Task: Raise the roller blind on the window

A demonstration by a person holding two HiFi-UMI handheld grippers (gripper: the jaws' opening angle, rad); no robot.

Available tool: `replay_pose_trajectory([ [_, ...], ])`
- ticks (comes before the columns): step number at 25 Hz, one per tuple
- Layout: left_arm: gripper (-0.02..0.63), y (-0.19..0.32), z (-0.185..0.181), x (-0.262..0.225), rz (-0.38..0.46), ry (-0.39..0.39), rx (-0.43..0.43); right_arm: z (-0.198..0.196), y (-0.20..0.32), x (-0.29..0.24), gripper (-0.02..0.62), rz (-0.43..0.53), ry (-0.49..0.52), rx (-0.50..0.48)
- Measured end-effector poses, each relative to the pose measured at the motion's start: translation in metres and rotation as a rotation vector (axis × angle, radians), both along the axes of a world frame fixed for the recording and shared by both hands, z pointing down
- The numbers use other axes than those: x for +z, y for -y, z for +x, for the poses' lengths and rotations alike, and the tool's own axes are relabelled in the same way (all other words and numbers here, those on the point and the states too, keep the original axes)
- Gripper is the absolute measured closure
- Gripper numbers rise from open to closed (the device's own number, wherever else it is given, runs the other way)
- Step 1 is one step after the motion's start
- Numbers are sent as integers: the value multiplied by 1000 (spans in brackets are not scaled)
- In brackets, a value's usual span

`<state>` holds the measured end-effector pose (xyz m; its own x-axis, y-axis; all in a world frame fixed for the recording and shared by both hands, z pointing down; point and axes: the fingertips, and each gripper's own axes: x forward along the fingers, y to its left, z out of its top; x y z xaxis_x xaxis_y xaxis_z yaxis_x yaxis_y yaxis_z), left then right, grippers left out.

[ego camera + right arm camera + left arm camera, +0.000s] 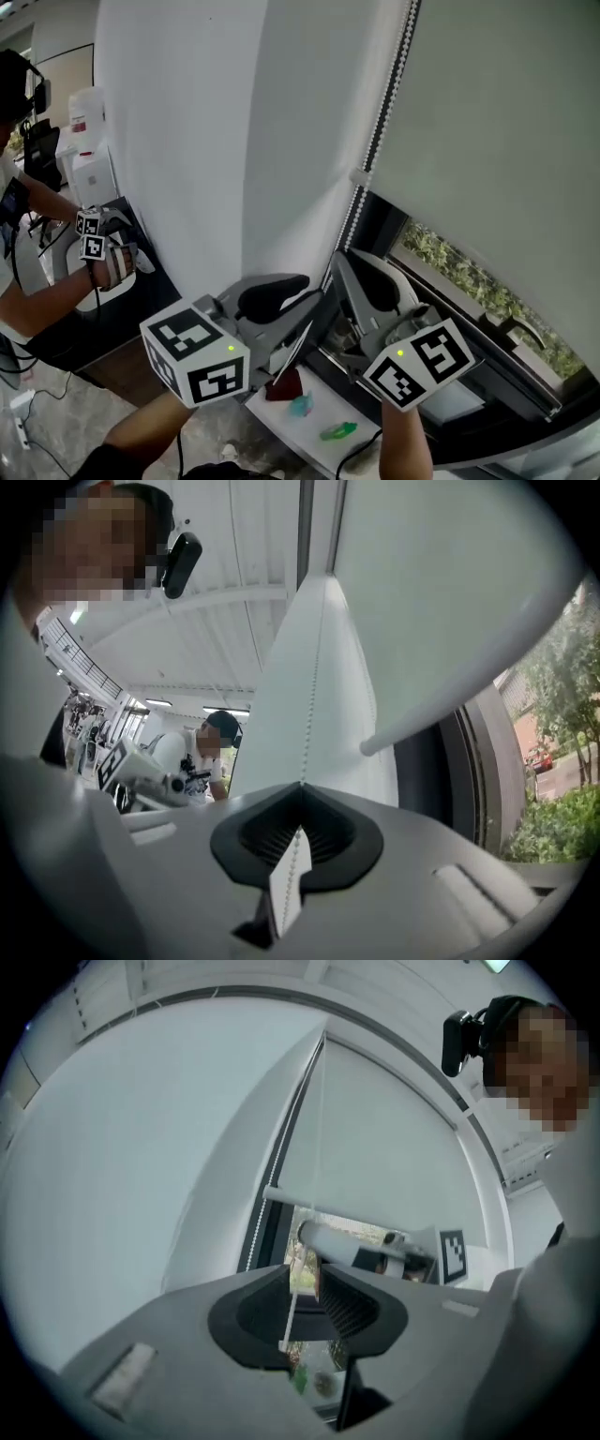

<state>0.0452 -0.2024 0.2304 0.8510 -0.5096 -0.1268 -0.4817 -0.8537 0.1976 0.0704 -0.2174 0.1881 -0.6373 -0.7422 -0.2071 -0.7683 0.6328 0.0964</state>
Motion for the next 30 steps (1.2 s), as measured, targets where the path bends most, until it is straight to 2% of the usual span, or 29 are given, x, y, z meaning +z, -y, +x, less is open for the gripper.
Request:
replay_pose_trajectory([
  [4,500,4,3,-29,73,21,-33,-2,1,45,589,-81,-41,5],
  [10,500,18,14,-26,92,76,-47,-8,1,127,588,-222,-97,1],
  [15,500,22,22,-22,108,107,-55,-7,-1,167,589,-294,-122,11],
  [18,515,27,28,-15,118,137,-62,-8,0,176,589,-308,-121,13],
  [19,536,28,28,-12,121,145,-69,-9,-1,177,589,-310,-121,13],
  [20,591,29,29,-11,126,151,-74,-9,-1,177,589,-311,-124,15],
  [21,600,29,29,-10,128,152,-74,-9,0,177,589,-311,-126,18],
  [24,597,31,27,-9,120,157,-71,-3,3,177,588,-322,-110,21],
  [28,595,35,21,-9,130,177,-83,-2,-4,175,581,-328,-167,-28],
  [30,595,32,22,-4,124,190,-73,0,-10,164,527,-338,-136,-77],
])
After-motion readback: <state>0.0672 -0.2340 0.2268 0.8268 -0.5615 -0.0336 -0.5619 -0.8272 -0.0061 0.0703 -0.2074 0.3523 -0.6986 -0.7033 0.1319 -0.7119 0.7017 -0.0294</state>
